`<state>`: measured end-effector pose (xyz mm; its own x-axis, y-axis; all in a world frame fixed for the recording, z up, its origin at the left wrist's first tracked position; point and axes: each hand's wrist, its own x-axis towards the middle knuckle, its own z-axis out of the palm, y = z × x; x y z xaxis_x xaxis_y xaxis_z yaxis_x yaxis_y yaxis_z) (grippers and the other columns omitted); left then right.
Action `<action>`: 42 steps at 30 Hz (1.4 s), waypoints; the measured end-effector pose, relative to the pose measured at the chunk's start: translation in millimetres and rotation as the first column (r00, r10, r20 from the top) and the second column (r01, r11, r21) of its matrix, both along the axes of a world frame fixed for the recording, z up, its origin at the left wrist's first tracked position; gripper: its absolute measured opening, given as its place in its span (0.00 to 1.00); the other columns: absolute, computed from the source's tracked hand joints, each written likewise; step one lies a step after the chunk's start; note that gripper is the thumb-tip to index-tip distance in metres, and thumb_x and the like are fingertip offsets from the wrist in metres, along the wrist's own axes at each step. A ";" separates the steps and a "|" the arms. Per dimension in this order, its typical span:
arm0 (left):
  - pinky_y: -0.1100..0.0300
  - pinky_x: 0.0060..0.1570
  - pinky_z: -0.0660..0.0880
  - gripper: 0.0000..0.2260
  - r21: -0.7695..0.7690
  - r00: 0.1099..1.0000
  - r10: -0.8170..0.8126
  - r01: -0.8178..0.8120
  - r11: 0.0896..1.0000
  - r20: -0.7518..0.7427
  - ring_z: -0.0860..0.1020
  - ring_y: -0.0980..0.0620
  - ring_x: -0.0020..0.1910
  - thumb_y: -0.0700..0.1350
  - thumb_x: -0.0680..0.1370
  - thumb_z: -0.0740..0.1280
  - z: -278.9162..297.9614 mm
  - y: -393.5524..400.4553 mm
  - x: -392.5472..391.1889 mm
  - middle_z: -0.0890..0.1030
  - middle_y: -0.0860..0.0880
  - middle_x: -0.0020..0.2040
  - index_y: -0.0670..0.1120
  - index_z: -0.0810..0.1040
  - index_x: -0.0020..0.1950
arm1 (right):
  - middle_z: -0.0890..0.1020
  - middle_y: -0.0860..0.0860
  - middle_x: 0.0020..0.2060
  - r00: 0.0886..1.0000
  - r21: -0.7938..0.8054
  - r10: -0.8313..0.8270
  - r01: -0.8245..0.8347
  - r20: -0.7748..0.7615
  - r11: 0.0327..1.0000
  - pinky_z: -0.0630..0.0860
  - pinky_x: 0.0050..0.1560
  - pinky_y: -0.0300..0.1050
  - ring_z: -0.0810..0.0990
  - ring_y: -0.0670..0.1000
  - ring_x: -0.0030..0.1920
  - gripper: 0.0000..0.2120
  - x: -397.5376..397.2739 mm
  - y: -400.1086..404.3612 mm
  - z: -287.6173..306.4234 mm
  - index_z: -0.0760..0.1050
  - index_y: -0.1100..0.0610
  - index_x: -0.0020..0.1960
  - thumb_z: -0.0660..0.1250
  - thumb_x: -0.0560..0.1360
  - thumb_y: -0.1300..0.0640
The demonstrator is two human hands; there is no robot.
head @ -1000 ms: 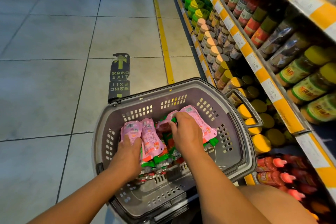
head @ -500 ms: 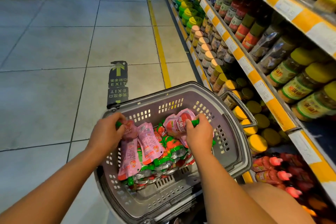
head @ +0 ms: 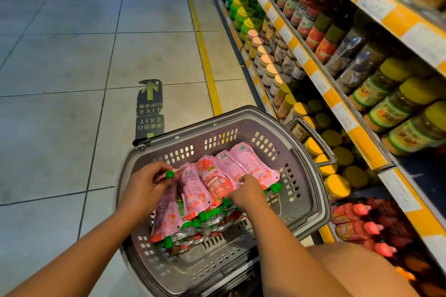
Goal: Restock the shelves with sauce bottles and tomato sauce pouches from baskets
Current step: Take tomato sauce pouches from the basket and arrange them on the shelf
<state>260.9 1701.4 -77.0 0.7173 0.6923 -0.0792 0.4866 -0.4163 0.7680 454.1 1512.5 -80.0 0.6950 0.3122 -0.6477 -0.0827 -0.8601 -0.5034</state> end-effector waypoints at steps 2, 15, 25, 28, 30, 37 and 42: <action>0.57 0.51 0.78 0.11 -0.012 1.000 -0.020 0.020 1.000 0.000 0.80 0.61 0.54 0.41 0.78 0.74 -1.0 -1.2 -0.5 0.82 0.61 0.52 0.58 0.82 0.54 | 0.80 0.58 0.59 0.998 -0.066 0.056 -0.055 0.011 0.996 0.75 0.47 0.46 0.81 0.59 0.57 0.24 -0.3 0.5 -3.2 0.73 0.60 0.66 0.77 0.73 0.57; 0.60 0.53 0.77 0.14 -0.028 0.999 -0.022 0.022 0.999 0.028 0.79 0.63 0.55 0.40 0.77 0.75 -5.0 -0.5 -0.2 0.82 0.63 0.53 0.58 0.83 0.56 | 0.81 0.55 0.41 0.990 -0.108 0.114 -0.105 0.081 0.989 0.74 0.38 0.45 0.80 0.57 0.42 0.10 -5.0 14.2 -29.0 0.76 0.56 0.44 0.77 0.71 0.57; 0.62 0.53 0.77 0.15 -0.025 0.999 -0.021 0.022 0.999 0.037 0.79 0.63 0.55 0.39 0.76 0.75 -8.2 0.9 1.0 0.82 0.62 0.54 0.57 0.84 0.57 | 0.79 0.58 0.51 0.968 0.132 -0.146 0.120 0.206 0.984 0.68 0.37 0.43 0.76 0.56 0.44 0.09 -7.1 26.1 -30.4 0.72 0.60 0.60 0.57 0.85 0.57; 0.62 0.52 0.76 0.15 -0.027 0.999 -0.021 0.022 0.999 0.033 0.79 0.63 0.55 0.39 0.77 0.75 -9.1 1.4 -0.2 0.82 0.62 0.54 0.58 0.84 0.57 | 0.79 0.59 0.54 0.950 0.205 -0.311 0.297 0.037 0.932 0.83 0.36 0.49 0.82 0.57 0.44 0.10 -5.7 34.8 -31.7 0.67 0.56 0.61 0.59 0.85 0.51; 0.64 0.51 0.76 0.14 -0.028 0.999 -0.016 0.017 0.999 0.038 0.79 0.65 0.54 0.40 0.77 0.75 -9.2 2.0 -0.4 0.82 0.63 0.53 0.58 0.84 0.56 | 0.80 0.61 0.53 0.922 0.217 -0.364 0.385 -0.131 0.897 0.85 0.38 0.59 0.85 0.61 0.43 0.14 -10.1 36.1 -31.7 0.67 0.56 0.56 0.69 0.78 0.51; 0.62 0.51 0.77 0.12 -0.049 0.999 0.015 -0.012 0.999 0.050 0.79 0.66 0.52 0.42 0.77 0.76 -7.6 1.0 -0.2 0.83 0.63 0.51 0.59 0.85 0.55 | 0.76 0.53 0.34 0.946 0.248 -0.312 0.284 0.083 0.926 0.70 0.32 0.46 0.73 0.53 0.32 0.17 -4.6 21.1 -10.3 0.66 0.53 0.38 0.74 0.69 0.65; 0.60 0.50 0.78 0.11 -0.071 0.997 0.022 -0.017 0.997 0.068 0.81 0.62 0.52 0.43 0.76 0.77 -8.0 0.2 -0.5 0.85 0.62 0.50 0.58 0.86 0.54 | 0.74 0.50 0.32 0.910 0.339 -0.295 0.189 0.293 0.922 0.62 0.30 0.44 0.67 0.49 0.30 0.11 -10.9 5.4 14.2 0.72 0.56 0.40 0.75 0.73 0.58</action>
